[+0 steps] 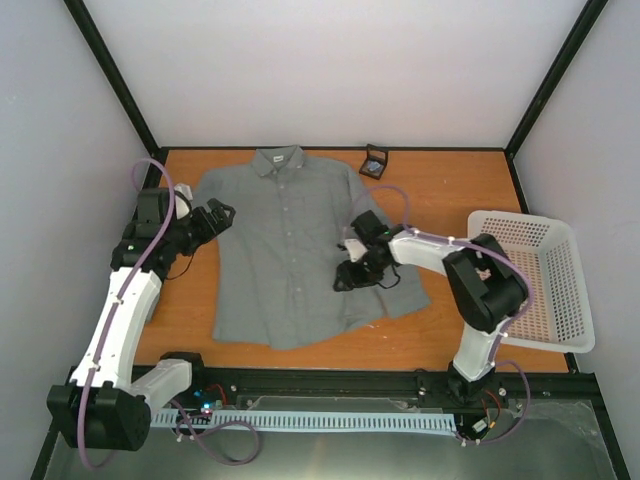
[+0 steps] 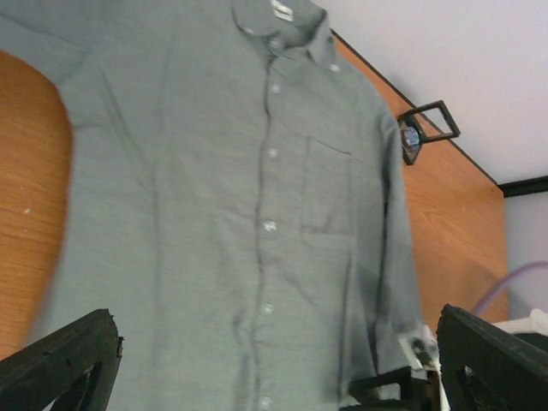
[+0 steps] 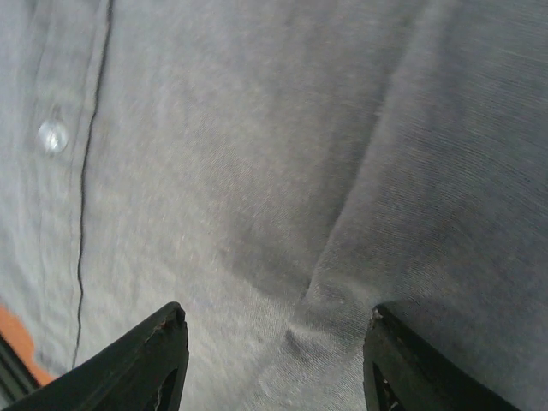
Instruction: Pin the brooch onto the clothing
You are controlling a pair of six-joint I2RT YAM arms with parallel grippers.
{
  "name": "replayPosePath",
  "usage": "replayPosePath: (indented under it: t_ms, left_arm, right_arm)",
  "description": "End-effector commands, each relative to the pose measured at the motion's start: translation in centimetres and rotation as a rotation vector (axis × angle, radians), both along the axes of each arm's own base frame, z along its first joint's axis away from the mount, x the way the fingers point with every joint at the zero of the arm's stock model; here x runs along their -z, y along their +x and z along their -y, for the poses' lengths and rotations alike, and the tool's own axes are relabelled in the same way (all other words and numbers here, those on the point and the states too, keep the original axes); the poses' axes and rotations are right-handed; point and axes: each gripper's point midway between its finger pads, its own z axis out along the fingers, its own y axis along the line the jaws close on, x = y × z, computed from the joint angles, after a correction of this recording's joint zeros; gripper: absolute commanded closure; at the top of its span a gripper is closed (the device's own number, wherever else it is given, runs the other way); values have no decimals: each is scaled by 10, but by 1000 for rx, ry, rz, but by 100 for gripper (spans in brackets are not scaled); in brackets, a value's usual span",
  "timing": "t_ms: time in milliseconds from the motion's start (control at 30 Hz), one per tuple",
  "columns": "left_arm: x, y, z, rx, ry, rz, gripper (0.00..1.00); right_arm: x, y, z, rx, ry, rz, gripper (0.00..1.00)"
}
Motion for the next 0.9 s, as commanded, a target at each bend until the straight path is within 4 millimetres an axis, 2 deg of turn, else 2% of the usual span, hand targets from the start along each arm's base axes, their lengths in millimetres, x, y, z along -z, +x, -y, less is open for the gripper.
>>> replayPosePath:
  t_ms: [0,67,133,233,267,333,400,500,533,633,733,767,867]
  left_arm:
    - [2,14,-12,-99,-26,-8,0]
    - [10,19,-27,-174,16,-35,0]
    - [31,21,-55,-305,62,-124,0]
    - [78,7,-114,-520,88,-316,0]
    - [97,-4,-134,-593,79,-391,0]
    - [128,-19,-164,-678,31,-498,0]
    - [145,-21,-184,-683,67,-543,1]
    - [158,-12,-199,-598,194,-569,6]
    - [168,-14,-203,-576,234,-609,8]
    - [193,-5,-198,-449,240,-653,15]
    - [203,5,-193,-382,255,-649,23]
    - [207,5,-195,-389,257,-658,28]
    - [211,1,-194,-422,222,-725,58]
  right_arm:
    - [21,-20,62,55,-179,-38,43]
    - [-5,-19,48,16,-81,-13,40]
    - [-39,-9,37,8,-24,36,36]
    - [-99,16,22,12,50,148,31]
    - [-115,21,19,12,69,179,30]
    - [-133,24,17,6,90,214,29]
    - [-139,24,20,7,110,227,29]
    - [-135,17,25,9,132,205,29]
    - [-132,13,28,11,132,195,29]
    - [-126,10,35,25,138,183,29]
    - [-123,13,39,40,148,180,29]
    - [-123,14,40,43,150,178,29]
    - [-125,19,42,41,147,180,29]
